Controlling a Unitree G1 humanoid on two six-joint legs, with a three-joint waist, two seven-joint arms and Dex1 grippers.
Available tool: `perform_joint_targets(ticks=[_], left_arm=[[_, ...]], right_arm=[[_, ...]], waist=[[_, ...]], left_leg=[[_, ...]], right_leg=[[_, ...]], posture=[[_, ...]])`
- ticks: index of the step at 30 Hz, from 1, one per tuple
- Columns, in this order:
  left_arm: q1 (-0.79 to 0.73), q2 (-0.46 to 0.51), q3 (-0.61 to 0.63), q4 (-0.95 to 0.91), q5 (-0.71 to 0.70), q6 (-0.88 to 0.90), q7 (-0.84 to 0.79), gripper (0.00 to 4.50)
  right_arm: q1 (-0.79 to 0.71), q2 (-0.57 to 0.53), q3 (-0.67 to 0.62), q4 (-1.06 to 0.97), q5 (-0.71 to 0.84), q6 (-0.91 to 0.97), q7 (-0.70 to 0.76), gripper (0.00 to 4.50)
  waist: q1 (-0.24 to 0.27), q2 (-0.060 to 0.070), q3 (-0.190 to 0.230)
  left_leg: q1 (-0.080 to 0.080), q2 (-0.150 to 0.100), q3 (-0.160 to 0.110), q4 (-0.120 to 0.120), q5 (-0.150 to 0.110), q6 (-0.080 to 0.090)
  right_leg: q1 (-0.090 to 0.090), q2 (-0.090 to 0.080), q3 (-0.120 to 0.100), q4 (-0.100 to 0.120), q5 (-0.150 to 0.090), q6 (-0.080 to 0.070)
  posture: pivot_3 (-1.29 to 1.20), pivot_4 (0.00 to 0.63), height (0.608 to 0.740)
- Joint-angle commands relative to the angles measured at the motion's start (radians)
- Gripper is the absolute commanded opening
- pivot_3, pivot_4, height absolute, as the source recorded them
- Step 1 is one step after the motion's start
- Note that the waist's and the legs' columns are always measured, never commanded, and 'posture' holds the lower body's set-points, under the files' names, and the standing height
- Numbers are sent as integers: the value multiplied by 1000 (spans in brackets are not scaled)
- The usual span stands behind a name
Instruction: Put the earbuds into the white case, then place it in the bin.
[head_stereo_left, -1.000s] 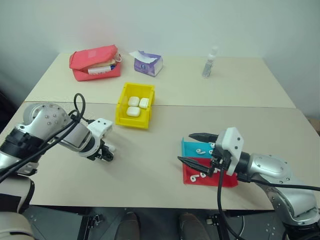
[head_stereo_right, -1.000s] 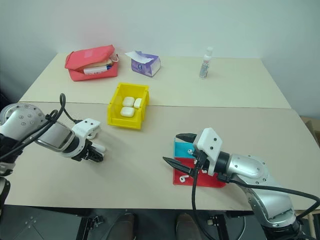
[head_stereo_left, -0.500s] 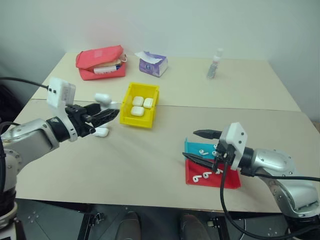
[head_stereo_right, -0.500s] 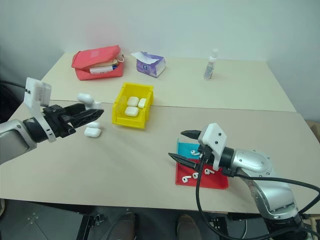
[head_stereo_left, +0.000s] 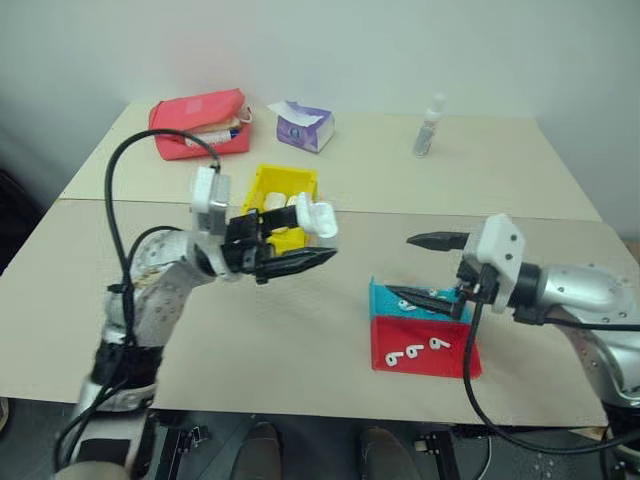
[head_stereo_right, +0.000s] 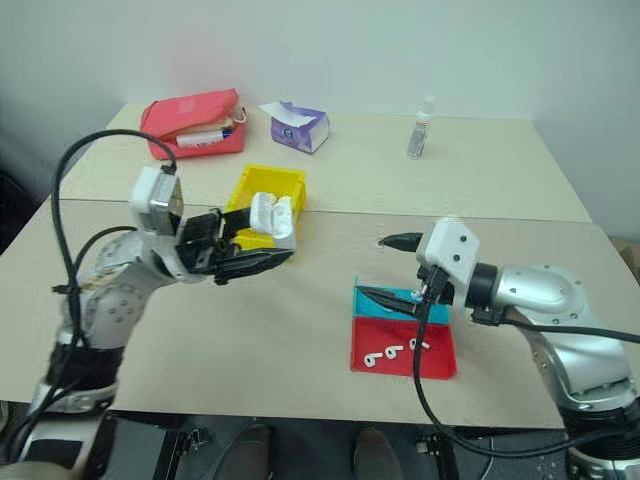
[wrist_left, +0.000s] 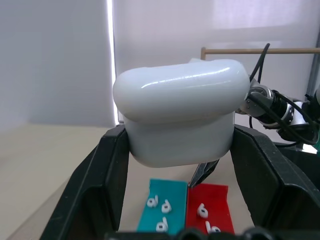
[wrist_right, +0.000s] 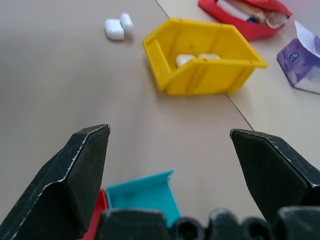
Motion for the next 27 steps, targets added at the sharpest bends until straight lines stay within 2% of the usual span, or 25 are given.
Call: perform_joint_targets(ticks=[1, 4, 5, 8, 11, 15, 22, 25, 27], left_arm=[[-39, -30, -12, 29, 58, -100, -75, 2769], [-19, -68, -25, 28, 83, -119, -78, 2769], [-9, -75, -29, 22, 90, -124, -78, 2769], [5, -93, -40, 10, 107, -125, -66, 2769], [4, -94, -50, 2, 117, -105, -64, 2769], [11, -74, -72, -34, 110, -43, -61, 2769], [60, -76, -65, -91, 116, -42, -26, 2769], [67, -72, -58, -98, 119, -48, -24, 2769], [75, -69, -51, -110, 115, -49, -18, 2769]], right_arm=[[-53, -137, 23, -54, -17, 120, 42, 4500], [-91, -216, 41, -60, 19, 174, 104, 4500], [-101, -237, 52, -63, 15, 176, 121, 4110], [-130, -292, 115, -60, -22, 138, 207, 3313], [-188, -308, 201, -40, -76, 155, 234, 2296], [-233, -323, 299, -8, -167, 141, 275, 2296], [-359, -277, 419, 109, -292, 106, 347, 2296], [-394, -270, 429, 130, -315, 77, 393, 2296], [-361, -299, 392, 108, -290, 1, 456, 2296]], waist=[[0, 1, 0], [-4, 2, -1], [-5, 2, -1], [-6, 2, -1], [-8, 2, -1], [-12, 2, -1], [-19, 2, 0], [-22, 2, 0], [-21, 2, 0]], left_leg=[[0, 0, 0, 0, 0, 0], [1, 0, 0, 0, -1, 3], [0, 0, 0, 0, -2, 3], [0, 0, 0, 0, -2, 3], [0, 0, 0, 0, -2, 3], [0, 0, 0, 1, -2, 3], [0, 1, 0, 1, -2, 3], [0, 1, 0, 1, -2, 3], [0, 1, 0, 1, -2, 3]], right_leg=[[0, 0, 0, 0, 0, 0], [1, 1, 0, -1, 0, 0], [0, 0, 0, -2, 0, 0], [0, 0, 0, -2, 0, 0], [0, 0, 0, -2, 0, 1], [0, 0, 0, -1, 0, 1], [0, 0, 0, -1, -1, 1], [0, 0, 0, -1, -1, 1], [0, 0, 0, -2, -1, 1]], posture=[[0, 150, 740], [0, 150, 740], [0, 150, 740], [0, 150, 740], [0, 150, 740], [0, 150, 740], [0, 150, 740], [0, 150, 740], [0, 150, 740]])
